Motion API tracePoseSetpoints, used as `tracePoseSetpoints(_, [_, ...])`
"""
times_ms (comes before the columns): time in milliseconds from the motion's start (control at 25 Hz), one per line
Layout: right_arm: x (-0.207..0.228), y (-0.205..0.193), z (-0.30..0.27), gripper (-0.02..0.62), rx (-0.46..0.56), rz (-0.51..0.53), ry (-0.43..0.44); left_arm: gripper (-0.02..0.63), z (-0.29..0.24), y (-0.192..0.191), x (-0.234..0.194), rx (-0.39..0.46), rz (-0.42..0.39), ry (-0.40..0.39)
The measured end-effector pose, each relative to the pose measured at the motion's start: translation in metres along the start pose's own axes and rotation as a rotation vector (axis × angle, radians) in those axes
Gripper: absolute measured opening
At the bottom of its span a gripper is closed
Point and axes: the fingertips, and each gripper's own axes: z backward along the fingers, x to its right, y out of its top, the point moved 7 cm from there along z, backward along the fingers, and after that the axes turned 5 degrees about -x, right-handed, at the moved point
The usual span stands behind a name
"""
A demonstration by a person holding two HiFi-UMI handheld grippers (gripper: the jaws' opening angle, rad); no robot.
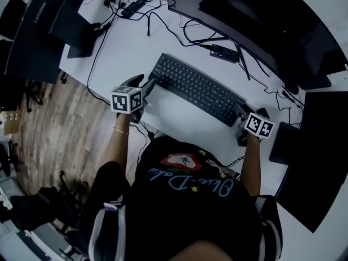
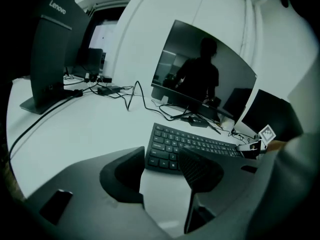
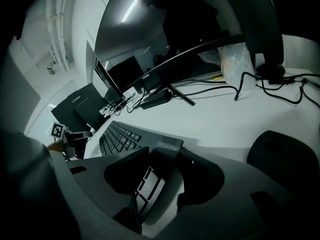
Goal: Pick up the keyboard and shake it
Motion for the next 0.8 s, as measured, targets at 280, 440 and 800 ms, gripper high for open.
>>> tracePoseSetpoints(280, [-0.006, 0.0, 0.001, 0.181, 0.019, -0.009, -0.02, 0.212, -0.035, 0.007, -0.022, -0.176, -0.073, -0.042])
tracePoseSetpoints(440, [-0.008, -0.001, 0.002, 0.18, 0.031, -0.018, -0.03, 0.23, -0.048, 0.007, -0.026, -0.259, -0.089, -0.081])
tracePoseSetpoints(800, [-0.008, -0.002, 0.001, 0.176, 0.039, -0.02, -0.033, 0.242, -0.067, 0.013, -0.016, -0.291, -0.077, -0.167])
